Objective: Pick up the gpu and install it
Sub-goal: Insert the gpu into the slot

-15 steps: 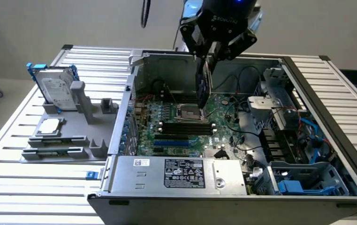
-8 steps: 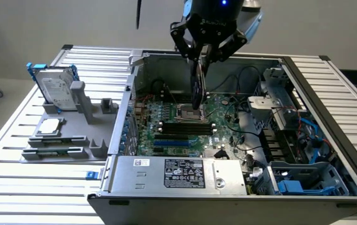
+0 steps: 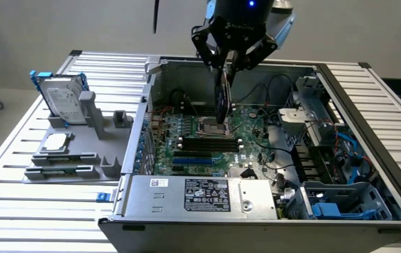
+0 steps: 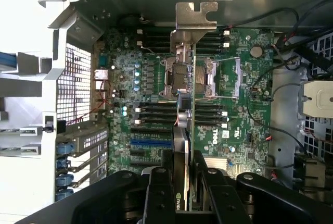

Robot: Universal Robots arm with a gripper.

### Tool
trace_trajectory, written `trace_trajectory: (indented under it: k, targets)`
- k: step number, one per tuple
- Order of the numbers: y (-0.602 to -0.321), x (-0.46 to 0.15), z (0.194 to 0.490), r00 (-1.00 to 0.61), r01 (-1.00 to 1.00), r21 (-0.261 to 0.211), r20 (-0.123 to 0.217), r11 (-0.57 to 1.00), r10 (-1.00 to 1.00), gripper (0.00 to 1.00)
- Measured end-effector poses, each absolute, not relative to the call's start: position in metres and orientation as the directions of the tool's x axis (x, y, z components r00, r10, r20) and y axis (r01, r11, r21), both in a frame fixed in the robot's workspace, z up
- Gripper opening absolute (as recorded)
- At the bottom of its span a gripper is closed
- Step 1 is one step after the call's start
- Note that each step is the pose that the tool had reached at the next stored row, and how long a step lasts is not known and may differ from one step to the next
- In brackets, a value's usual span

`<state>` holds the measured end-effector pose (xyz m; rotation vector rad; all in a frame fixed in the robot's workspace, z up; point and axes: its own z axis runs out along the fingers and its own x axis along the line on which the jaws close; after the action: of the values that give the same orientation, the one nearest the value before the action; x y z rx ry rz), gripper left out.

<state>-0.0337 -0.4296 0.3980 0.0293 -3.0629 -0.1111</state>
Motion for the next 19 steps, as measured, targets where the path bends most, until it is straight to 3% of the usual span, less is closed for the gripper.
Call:
trace_trajectory:
  k: [9,19]
  targets:
    - [-0.4296,-0.0338,0.3974,-0.997,-0.025,0.073,0.073,0.997,-0.031,0.26]
    - [-0.4296,-0.0337,0.3951,-0.975,-0.207,0.072,0.065,0.976,-0.211,0.26]
